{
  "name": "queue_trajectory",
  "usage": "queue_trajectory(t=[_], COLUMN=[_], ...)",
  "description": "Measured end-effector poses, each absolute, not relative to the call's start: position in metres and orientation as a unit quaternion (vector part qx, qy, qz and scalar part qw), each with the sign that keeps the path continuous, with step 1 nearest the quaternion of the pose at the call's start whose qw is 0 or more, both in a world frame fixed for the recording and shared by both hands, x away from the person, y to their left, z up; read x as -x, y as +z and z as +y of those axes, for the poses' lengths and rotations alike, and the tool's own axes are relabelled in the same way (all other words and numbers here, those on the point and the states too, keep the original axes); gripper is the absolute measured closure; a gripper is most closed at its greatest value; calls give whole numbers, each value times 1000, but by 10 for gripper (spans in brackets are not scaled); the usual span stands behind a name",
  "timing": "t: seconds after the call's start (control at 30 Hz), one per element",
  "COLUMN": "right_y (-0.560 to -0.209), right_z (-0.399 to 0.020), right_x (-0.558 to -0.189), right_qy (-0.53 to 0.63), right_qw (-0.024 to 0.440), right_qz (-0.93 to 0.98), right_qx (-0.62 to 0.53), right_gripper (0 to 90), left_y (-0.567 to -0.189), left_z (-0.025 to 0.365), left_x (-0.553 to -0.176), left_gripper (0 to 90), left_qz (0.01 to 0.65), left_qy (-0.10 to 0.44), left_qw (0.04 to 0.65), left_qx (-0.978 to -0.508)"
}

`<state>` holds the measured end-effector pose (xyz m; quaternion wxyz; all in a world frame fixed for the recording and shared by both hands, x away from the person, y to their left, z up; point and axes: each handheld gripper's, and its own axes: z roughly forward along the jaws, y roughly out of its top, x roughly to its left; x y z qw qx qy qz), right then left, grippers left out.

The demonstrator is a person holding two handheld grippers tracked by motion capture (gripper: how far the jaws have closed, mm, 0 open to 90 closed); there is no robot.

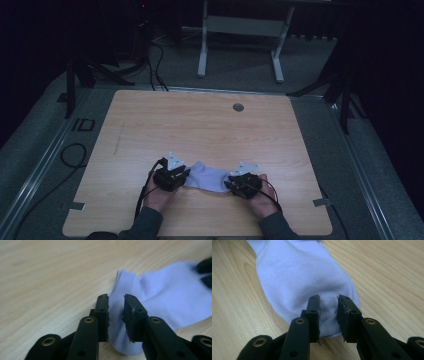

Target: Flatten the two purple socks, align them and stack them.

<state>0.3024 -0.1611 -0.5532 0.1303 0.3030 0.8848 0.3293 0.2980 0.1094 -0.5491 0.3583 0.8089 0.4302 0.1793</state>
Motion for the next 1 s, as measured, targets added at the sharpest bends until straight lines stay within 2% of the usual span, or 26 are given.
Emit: queue_trajectory(t=[0.17, 0.33, 0.6, 1.0], right_y=[-553, -553, -553, -554], right_z=[-162, -163, -166, -169], right_x=[-303, -303, -304, -304], right_qy=[331, 331, 331, 341], right_qw=[129, 125, 117, 111], right_qz=[885, 887, 888, 884], right_qx=[-301, -299, -296, -301], right_gripper=[714, 715, 718, 708], left_y=[-556, -556, -551, -556], left_z=[106, 104, 109, 109], left_x=[-301, -299, -298, -299], left_gripper=[785, 877, 884, 868], left_qz=[429, 418, 430, 433], left_qy=[173, 183, 187, 179], left_qw=[337, 325, 339, 329], left_qx=[-820, -828, -816, -820])
